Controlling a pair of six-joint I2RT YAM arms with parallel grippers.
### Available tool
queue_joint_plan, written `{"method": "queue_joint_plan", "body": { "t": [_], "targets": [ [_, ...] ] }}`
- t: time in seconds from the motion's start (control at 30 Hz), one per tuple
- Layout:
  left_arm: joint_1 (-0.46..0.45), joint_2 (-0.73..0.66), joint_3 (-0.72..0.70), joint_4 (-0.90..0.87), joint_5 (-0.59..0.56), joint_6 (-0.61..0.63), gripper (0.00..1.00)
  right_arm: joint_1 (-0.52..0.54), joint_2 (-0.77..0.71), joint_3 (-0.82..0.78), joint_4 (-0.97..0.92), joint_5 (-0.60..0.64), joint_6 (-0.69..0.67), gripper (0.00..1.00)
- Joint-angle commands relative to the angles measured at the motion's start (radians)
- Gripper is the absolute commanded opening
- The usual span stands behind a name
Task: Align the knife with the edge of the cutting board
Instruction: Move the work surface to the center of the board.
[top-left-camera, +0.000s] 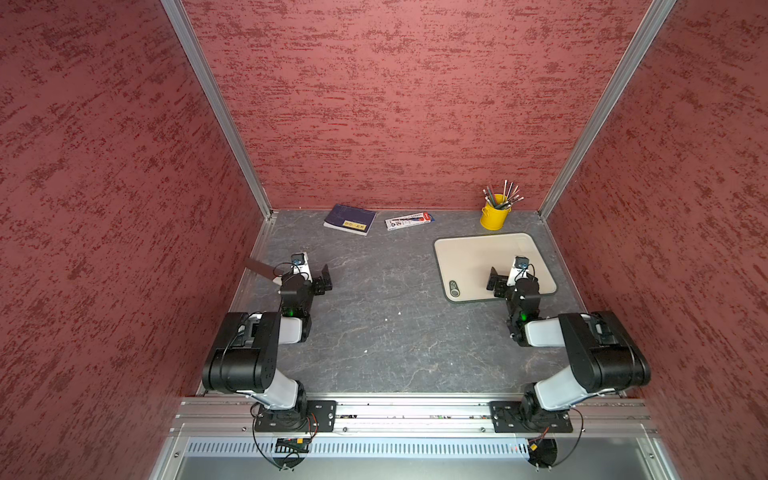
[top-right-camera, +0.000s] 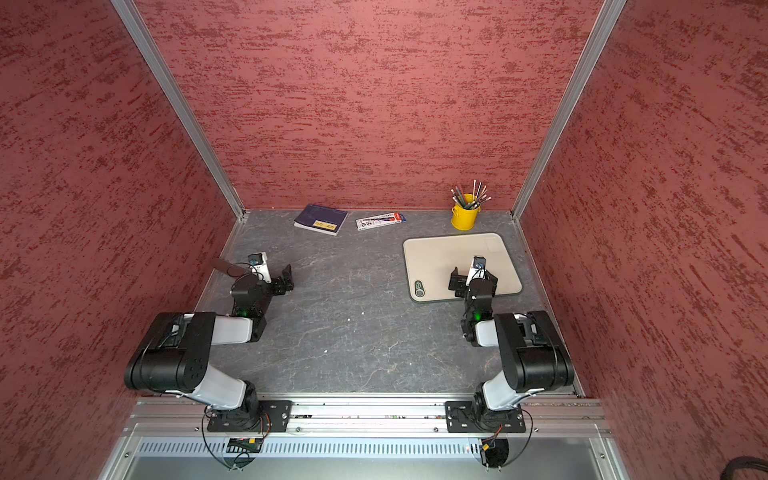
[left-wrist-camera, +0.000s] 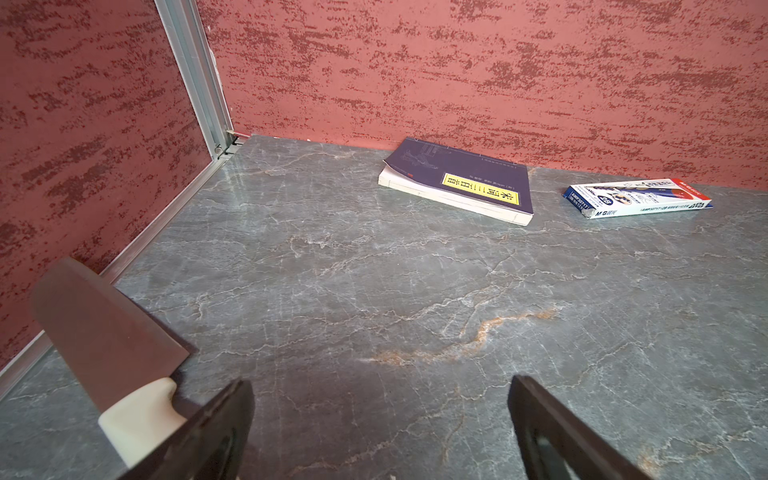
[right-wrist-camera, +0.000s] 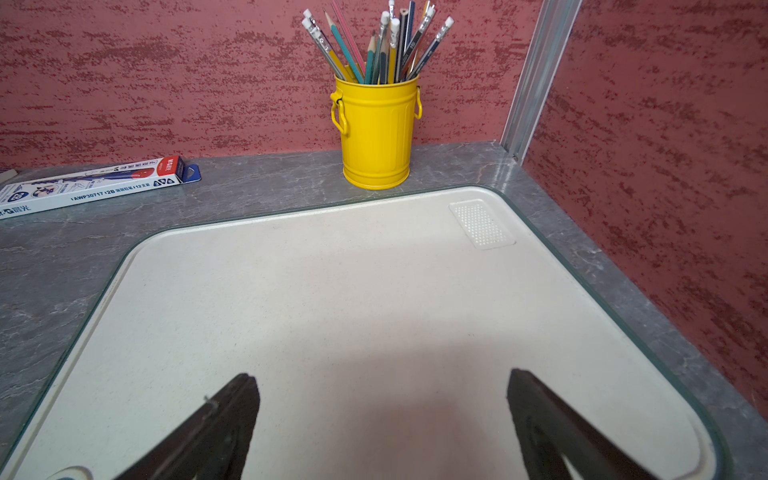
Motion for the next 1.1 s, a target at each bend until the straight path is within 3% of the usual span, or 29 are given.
{"method": "queue_joint_plan", "body": {
  "t": [0.0, 0.1, 0.2, 0.27, 0.4, 0.47, 0.5, 0.53, 0.57, 0.6, 0.63, 0.7, 0.8, 0.83, 0.93, 1.07],
  "targets": [
    [0.004, -0.004, 0.005, 0.021, 0.009, 0.003, 1.0, -0.006, -0.006, 0.023, 0.004, -0.012, 0.0, 0.98],
    [-0.027, -0.074, -0.009, -0.008, -0.111, -0.004, 1.0, 0.016, -0.035, -0.003, 0.031, 0.044, -0.008, 0.98],
    [-0.027, -0.216, -0.008, -0.126, -0.148, -0.014, 1.0, 0.041, -0.088, -0.063, 0.102, 0.077, -0.038, 0.98],
    [-0.024, -0.331, 0.017, -0.278, -0.187, -0.054, 1.0, 0.058, -0.218, -0.062, 0.003, 0.154, -0.027, 0.98],
    [0.029, -0.515, 0.184, -0.85, -0.285, -0.371, 1.0, 0.055, -0.417, 0.01, -0.267, 0.181, 0.049, 0.98],
    [0.075, -0.546, 0.266, -1.137, -0.358, -0.603, 1.0, 0.052, -0.51, 0.038, -0.414, 0.245, 0.208, 0.98],
    [0.12, -0.551, 0.293, -1.239, -0.33, -0.683, 1.0, 0.048, -0.567, 0.076, -0.601, 0.313, 0.383, 0.98],
    [0.176, -0.553, 0.309, -1.283, -0.226, -0.685, 1.0, 0.039, -0.599, 0.13, -0.77, 0.353, 0.5, 0.99],
    [0.25, -0.549, 0.32, -1.3, -0.065, -0.632, 1.0, 0.022, -0.61, 0.184, -0.917, 0.335, 0.528, 0.98],
    [0.265, -0.544, 0.328, -1.332, -0.038, -0.625, 1.0, 0.016, -0.596, 0.227, -0.986, 0.265, 0.454, 0.98],
    [0.248, -0.548, 0.332, -1.356, -0.065, -0.626, 1.0, 0.014, -0.578, 0.265, -1.045, 0.204, 0.406, 0.98],
    [0.231, -0.564, 0.31, -1.315, 0.084, -0.577, 1.0, 0.016, -0.514, 0.363, -1.199, 0.066, 0.381, 0.98],
    [0.192, -0.551, 0.294, -1.291, 0.239, -0.647, 1.0, 0.02, -0.381, 0.503, -1.387, -0.192, 0.376, 0.97],
    [0.177, -0.53, 0.3, -1.304, 0.283, -0.667, 1.0, 0.033, -0.344, 0.537, -1.439, -0.218, 0.396, 0.97],
    [0.061, -0.434, 0.376, -1.444, 0.318, -0.664, 0.98, 0.102, -0.247, 0.587, -1.523, -0.245, 0.475, 0.97],
    [-0.183, -0.338, 0.434, -1.564, 0.267, -0.646, 0.94, 0.196, -0.147, 0.629, -1.568, -0.326, 0.56, 0.96]
  ]
}}
